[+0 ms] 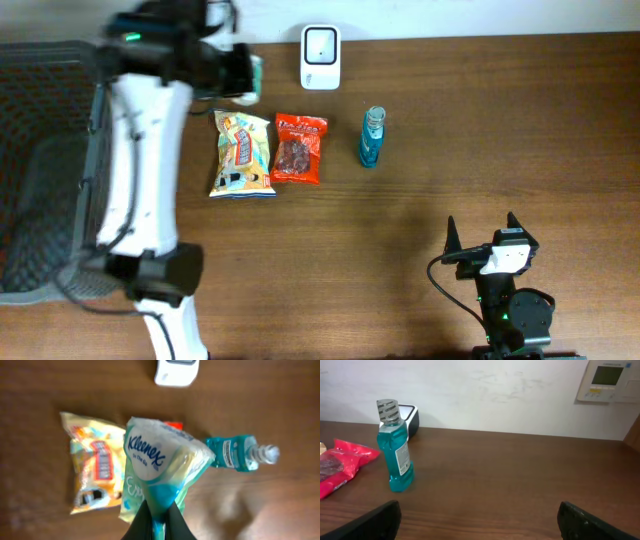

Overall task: Scan the item barcode
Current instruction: 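Place green Kleenex pack between red bag and bottle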

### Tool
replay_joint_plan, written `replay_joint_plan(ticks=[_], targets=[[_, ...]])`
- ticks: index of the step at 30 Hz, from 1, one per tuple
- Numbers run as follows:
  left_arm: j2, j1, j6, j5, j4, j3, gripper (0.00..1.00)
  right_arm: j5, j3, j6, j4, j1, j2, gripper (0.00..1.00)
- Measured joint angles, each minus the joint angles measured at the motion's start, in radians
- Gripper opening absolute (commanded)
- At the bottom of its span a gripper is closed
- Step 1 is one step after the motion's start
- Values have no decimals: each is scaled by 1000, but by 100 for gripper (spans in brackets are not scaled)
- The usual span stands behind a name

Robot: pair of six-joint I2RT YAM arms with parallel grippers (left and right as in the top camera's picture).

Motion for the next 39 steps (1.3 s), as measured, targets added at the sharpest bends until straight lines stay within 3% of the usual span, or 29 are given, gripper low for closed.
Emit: replay_joint_plan(ticks=[7,13,14,17,18,20,25,30,33,39], targets=[[224,-134,-139,-39,115,-78,0,0,0,0,0,0,0,98],[333,-200,-206,-34,165,-80,7,0,0,0,0,0,0,98],[344,-211,-210,-34,179,-80,11,0,0,0,0,0,0,98],[353,-235,-218,-30,218,-80,70,0,0,0,0,0,0,98],[353,-239,-220,-30,223,-80,80,0,0,0,0,0,0,98],[353,-240,-222,-27,225,-80,87,0,0,0,0,0,0,98],[354,-224,-219,-27,183,-55,84,0,0,0,0,0,0,98],[321,-107,-156,-27,-21,216,86,0,0,0,0,0,0,98],[211,35,-129,-45,-156,362,85,0,0,0,0,0,0,98],[-4,425,-97,-41,-178,403,79,0,0,0,0,0,0,98]])
